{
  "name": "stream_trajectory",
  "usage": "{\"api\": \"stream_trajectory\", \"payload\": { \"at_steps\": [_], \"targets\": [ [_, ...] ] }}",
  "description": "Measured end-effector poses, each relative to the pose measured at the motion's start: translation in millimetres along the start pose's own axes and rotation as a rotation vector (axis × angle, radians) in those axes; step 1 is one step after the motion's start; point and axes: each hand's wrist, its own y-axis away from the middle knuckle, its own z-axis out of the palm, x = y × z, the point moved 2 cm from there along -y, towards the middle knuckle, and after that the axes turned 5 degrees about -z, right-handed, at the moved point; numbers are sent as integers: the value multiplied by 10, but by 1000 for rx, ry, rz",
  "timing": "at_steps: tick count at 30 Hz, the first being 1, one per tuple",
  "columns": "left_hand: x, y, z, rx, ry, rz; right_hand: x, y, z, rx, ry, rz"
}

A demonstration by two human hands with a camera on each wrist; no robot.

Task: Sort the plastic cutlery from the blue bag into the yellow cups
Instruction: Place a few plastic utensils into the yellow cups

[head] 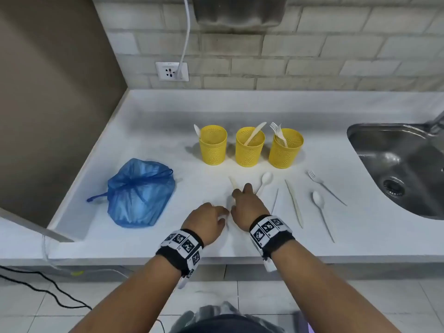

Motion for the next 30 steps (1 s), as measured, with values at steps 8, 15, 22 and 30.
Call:
{"api": "stream_trajectory", "payload": {
  "at_steps": [8, 15, 22, 30],
  "targets": [
    [-117, -53, -71, 90, -62, -54, -105, -138, 33, 30, 184, 61],
    [-132, -153, -117, 104, -83, -131, -125, -234, -50, 15, 65, 78],
    [-83, -197, -171, 79, 36, -241, 70, -187, -188, 49, -187, 111],
    [71, -204, -227, 195, 256, -368, 595, 94, -578, 179, -337, 127]
  ]
}}
